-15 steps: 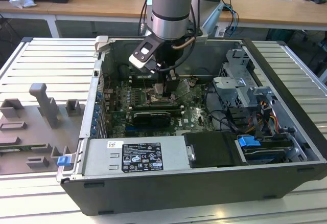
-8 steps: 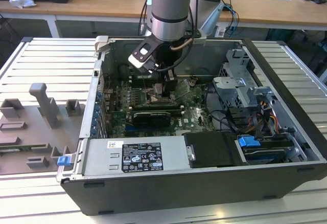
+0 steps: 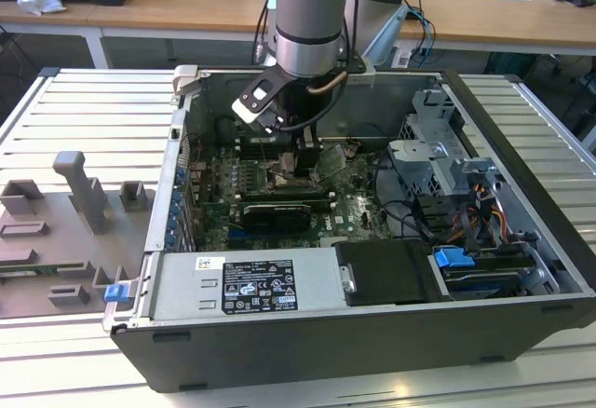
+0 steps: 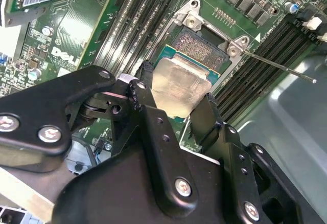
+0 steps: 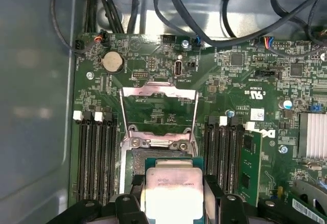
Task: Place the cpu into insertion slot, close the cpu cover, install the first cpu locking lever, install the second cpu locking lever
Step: 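Place the cpu into insertion slot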
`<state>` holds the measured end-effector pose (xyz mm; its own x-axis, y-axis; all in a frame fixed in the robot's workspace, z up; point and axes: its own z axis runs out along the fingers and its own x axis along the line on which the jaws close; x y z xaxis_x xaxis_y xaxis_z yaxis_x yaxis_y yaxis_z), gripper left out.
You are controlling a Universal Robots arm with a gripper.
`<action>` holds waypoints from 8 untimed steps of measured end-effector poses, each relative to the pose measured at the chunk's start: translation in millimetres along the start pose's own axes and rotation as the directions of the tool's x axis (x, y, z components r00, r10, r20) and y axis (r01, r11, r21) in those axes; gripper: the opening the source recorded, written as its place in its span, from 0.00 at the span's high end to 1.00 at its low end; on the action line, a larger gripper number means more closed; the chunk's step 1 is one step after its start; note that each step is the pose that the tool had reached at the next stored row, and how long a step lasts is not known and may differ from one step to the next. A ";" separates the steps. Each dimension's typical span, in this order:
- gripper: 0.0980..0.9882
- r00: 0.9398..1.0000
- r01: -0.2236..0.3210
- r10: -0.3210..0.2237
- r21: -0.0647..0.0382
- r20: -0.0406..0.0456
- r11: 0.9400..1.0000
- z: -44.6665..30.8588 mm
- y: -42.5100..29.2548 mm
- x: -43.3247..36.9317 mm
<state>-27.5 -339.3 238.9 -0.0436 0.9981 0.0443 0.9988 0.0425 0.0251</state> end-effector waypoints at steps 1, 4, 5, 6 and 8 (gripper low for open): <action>0.50 1.000 0.000 0.000 0.000 0.000 1.000 1.1 0.0 -0.1; 0.50 1.000 0.000 0.000 0.000 0.001 1.000 2.7 -0.1 -0.1; 0.50 1.000 -0.002 0.002 0.000 0.002 1.000 3.7 -0.1 -0.1; 0.50 1.000 -0.006 0.006 0.000 0.002 1.000 4.0 -0.1 0.0; 0.50 1.000 -0.021 0.021 -0.001 0.002 1.000 4.6 -0.1 0.1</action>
<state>-27.5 -339.0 234.3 -0.0226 0.9988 0.0424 0.9995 0.0216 0.0249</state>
